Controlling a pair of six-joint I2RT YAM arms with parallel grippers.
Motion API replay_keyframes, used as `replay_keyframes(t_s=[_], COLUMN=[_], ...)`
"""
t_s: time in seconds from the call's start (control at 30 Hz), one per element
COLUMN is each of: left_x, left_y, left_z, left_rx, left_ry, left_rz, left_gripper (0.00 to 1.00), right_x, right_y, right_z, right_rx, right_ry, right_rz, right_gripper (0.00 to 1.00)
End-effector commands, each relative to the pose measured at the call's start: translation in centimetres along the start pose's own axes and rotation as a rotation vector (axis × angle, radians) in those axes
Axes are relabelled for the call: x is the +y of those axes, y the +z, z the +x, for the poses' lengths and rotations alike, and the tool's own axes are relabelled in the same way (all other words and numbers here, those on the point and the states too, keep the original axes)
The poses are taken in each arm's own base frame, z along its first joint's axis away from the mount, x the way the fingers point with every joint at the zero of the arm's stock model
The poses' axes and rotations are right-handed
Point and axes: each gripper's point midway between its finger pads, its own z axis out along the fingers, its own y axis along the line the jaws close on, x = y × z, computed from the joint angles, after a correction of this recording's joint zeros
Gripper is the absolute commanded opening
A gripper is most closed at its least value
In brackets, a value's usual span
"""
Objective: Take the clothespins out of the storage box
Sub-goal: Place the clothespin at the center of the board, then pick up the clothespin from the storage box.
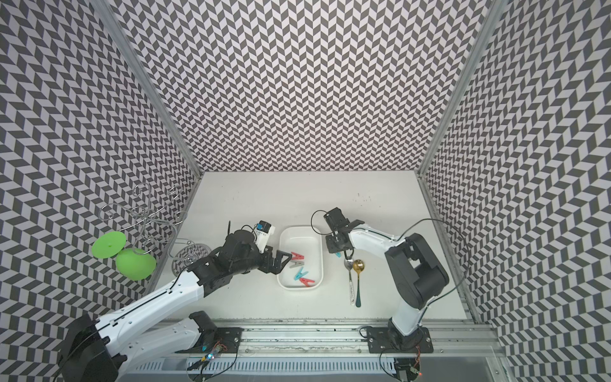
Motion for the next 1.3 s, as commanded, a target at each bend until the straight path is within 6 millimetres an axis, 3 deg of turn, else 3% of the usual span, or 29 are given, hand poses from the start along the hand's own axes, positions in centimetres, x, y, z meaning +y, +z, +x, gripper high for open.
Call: replay_keyframes(t_s=[0.0, 0.3, 0.53, 0.7, 0.9, 1.27], left_x=[-1.0, -1.0, -1.0, -1.0, -0.9, -1.0], left_y=[-0.6, -0.6, -0.6, -0.7, -0.8, -0.8], left_z=[-1.8, -1.9, -1.9, -1.9, -2.1, -2.1], left_rx=[-0.052, -0.057, -0.059, -0.06, -0.067, -0.071], left_ry=[0.021, 0.022, 0.022, 0.02, 0.021, 0.02], left_rz=[0.03, 0.03, 0.026, 0.025, 0.024, 0.026], left_gripper=[0.99, 1.0, 1.0, 1.0, 1.0, 1.0], right_x=[0.2, 3.1, 8.6, 12.2, 15.2, 17.6], right_y=[-1.7, -6.3, -8.8, -8.2, -6.4, -3.7], right_z=[-2.2, -5.5, -5.6, -4.1, -2.6, -2.0], right_rx=[-0.083, -0.236, -0.31, -0.288, -0.255, -0.22], right_ry=[0.001, -0.11, -0.35, -0.476, -0.554, -0.574], right_rz=[-0.001, -0.145, -0.255, -0.317, -0.359, -0.385], right_gripper=[0.19, 0.23, 0.26, 0.26, 0.28, 0.31])
